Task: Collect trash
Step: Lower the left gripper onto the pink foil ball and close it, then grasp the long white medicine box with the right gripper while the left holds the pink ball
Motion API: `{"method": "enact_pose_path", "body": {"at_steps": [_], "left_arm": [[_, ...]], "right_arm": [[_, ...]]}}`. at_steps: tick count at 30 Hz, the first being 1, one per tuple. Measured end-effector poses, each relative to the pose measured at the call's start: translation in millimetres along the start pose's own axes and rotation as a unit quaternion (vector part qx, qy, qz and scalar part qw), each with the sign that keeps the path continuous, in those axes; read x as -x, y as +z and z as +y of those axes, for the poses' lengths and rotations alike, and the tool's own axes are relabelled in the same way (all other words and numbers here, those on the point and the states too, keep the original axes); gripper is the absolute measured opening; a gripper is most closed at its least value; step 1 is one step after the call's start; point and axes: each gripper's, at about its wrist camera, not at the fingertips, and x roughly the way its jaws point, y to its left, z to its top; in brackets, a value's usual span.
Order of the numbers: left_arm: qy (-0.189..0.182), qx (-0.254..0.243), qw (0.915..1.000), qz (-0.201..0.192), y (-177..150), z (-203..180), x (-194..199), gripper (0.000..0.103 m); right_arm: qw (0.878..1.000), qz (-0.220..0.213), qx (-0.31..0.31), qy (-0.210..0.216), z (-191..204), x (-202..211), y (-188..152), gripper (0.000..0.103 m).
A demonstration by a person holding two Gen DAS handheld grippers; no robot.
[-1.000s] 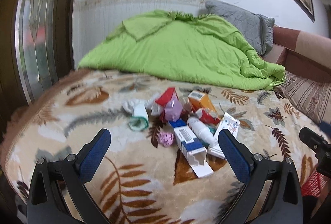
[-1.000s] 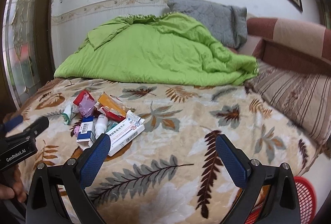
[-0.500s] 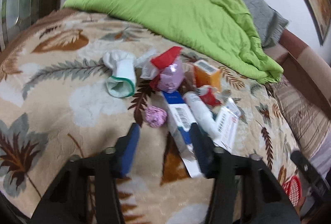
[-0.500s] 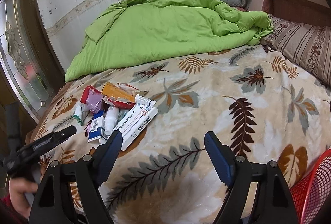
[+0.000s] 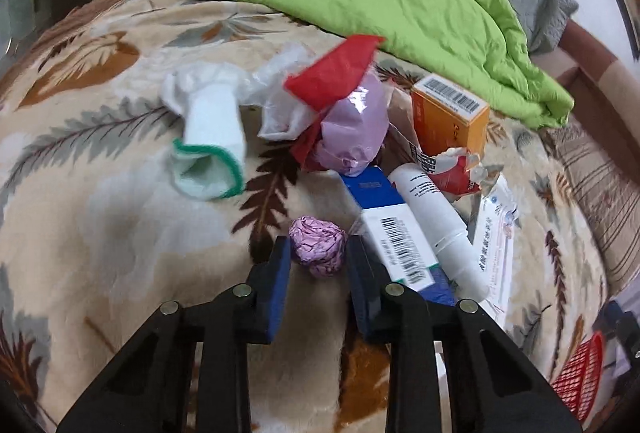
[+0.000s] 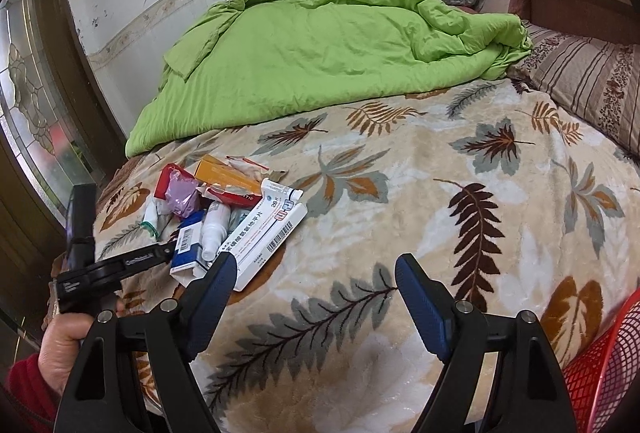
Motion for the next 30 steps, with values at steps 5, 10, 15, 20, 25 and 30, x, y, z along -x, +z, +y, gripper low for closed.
{"method": "enact_pose_path", "body": {"at_steps": [5, 10, 15, 20, 25, 30], "left_arm": [[0.001, -0.012, 0.9998, -0.019, 2, -5, 2, 0.026], [0.012, -0.031, 0.9978, -0.057, -3, -7, 22, 0.025], [0.008, -0.046, 0.9949, -0.089, -6, -2, 42, 0.025], [0.004, -0.063, 0.9922, -0.107, -7, -1, 52, 0.025], [-0.001, -0.073, 0.9905, -0.116, -7, -8, 55, 0.025], [-0.008, -0.077, 0.9894, -0.122, -8, -10, 59, 0.025]], "right_arm": [[1.000, 0.015, -0.002, 0.014, 8, -16, 4, 0.085], [0.996, 0.073, -0.037, 0.046, 16, -60, 12, 0.085], [0.985, 0.130, -0.093, 0.066, 14, -109, 13, 0.085], [0.977, 0.152, -0.128, 0.080, 15, -138, 9, 0.074], [0.978, 0.151, -0.104, 0.100, 33, -147, 8, 0.039], [0.988, 0.105, -0.064, 0.095, 40, -127, 14, 0.020]]}}
